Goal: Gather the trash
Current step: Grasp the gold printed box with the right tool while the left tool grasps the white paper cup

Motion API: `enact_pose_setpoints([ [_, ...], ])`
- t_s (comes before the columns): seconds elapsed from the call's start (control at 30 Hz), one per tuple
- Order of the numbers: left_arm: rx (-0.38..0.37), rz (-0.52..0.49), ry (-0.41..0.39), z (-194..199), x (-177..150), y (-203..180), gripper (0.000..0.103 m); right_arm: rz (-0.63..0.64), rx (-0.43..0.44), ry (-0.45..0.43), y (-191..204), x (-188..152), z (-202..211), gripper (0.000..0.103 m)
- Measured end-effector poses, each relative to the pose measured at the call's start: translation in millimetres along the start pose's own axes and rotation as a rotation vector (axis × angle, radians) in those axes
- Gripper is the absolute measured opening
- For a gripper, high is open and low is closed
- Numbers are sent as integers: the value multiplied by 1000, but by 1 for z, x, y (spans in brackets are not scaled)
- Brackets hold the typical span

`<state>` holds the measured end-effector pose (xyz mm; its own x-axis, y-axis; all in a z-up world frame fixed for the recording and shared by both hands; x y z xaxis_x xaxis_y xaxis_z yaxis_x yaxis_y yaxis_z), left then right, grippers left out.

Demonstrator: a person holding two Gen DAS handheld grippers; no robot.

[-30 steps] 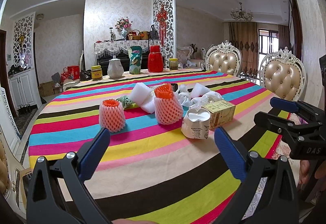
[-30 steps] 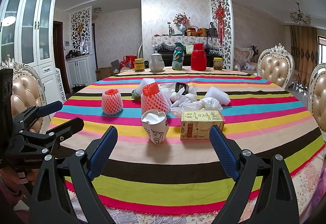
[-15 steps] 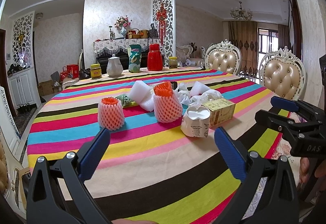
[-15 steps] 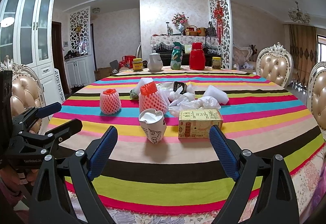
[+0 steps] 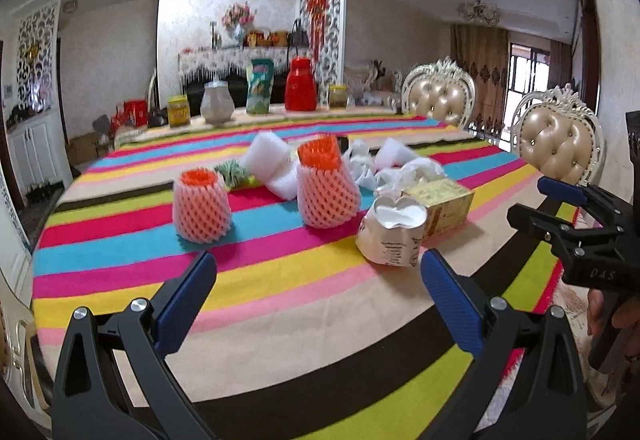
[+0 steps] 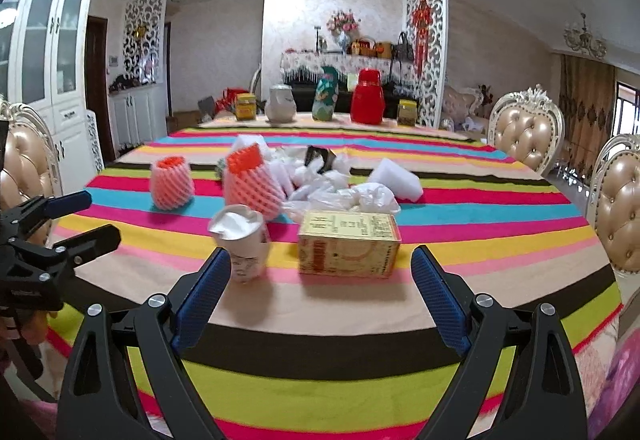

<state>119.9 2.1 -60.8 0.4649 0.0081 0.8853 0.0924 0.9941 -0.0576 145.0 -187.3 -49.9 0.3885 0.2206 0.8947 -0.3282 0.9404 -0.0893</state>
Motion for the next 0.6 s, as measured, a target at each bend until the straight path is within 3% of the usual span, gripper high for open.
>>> enact_pose_setpoints([
  [0.17, 2, -27, 92, -31, -4, -9, 99, -1, -5, 99, -19, 2, -45, 86],
  [0.3, -22, -64, 102, -43, -1, -22, 99, -29, 15, 190, -28, 1, -81, 86],
  [0.5, -41, -64, 159, -56, -6, -28, 99, -2, 74, 251, -7, 2, -117, 89],
  [0.53, -41, -59, 166, -58, -6, -29, 99, 10, 63, 259, -5, 2, -121, 95],
  [0.6, -44, -52, 178, -62, -7, -29, 99, 29, 24, 269, -5, 2, -131, 95],
])
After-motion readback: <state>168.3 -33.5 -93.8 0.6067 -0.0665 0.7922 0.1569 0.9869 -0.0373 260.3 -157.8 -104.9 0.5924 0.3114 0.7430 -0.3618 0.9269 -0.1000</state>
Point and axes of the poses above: each gripper's, at about its wrist camera, not at the fingertips, and z roughly against the way its jaws point, y to its left, x to its top, the point moved 8 cm from there along -z, roughly the way its jaws point, and after that the axes turned 4 degrees about -x, right-handed, at the moved point
